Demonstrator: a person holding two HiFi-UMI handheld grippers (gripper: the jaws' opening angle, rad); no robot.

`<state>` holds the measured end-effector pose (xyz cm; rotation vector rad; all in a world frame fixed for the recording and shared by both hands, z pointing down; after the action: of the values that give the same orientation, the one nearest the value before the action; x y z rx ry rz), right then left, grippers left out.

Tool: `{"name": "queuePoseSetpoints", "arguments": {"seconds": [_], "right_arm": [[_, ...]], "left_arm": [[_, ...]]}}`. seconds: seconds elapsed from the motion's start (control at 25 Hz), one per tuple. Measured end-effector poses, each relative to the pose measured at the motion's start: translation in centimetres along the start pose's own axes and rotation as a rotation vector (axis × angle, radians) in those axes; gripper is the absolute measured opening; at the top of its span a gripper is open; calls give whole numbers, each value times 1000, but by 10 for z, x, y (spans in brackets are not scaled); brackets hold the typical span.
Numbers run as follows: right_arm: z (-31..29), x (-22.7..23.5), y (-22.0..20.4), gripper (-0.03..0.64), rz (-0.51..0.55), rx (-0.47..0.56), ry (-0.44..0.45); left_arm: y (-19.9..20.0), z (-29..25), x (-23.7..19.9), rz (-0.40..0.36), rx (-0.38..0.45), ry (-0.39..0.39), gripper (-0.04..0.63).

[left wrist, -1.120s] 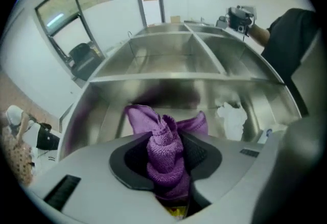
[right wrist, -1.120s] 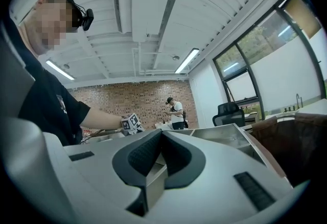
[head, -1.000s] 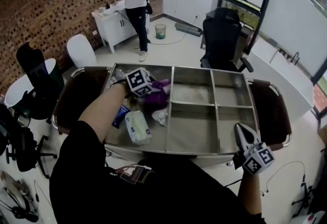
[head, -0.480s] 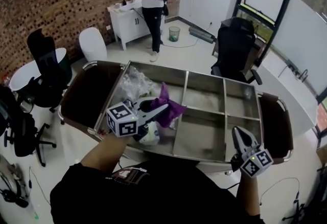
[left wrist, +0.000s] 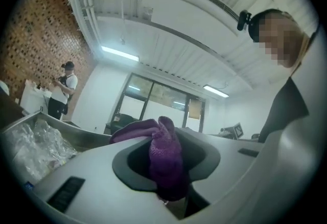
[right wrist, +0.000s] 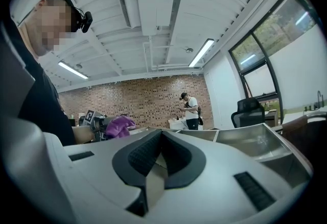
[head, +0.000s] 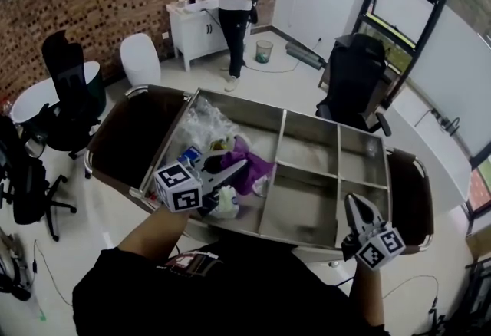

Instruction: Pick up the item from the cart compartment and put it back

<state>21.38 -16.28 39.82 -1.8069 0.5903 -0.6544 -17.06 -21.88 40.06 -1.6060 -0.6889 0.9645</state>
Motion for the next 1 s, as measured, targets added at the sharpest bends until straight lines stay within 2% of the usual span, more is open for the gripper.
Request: {"name": "queuePoseSetpoints", "arguments": {"seconds": [0.16,0.6,1.0], "right_arm": [[0,-2,1,-8,4,-3,-5],[6,-3,0,-8,1,3,-20],[10,0,-1,-8,0,9,-31]], "left_arm": [[1,-1,4,-64,-30,-1,84],[5,0,6,-14,-24,-29,87],[3,-3,5,-13,-52,-21,87]]}}
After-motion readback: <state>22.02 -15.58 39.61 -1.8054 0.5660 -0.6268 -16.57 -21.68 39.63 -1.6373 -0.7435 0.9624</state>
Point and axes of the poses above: the fingertips, and each gripper's own axes: z backward along the fingers, x to its right, y out of its top, the point moved 8 cm from there along z, backward along the fingers, and after that the axes turned 13 degrees about -x, right-handed, at the moved point
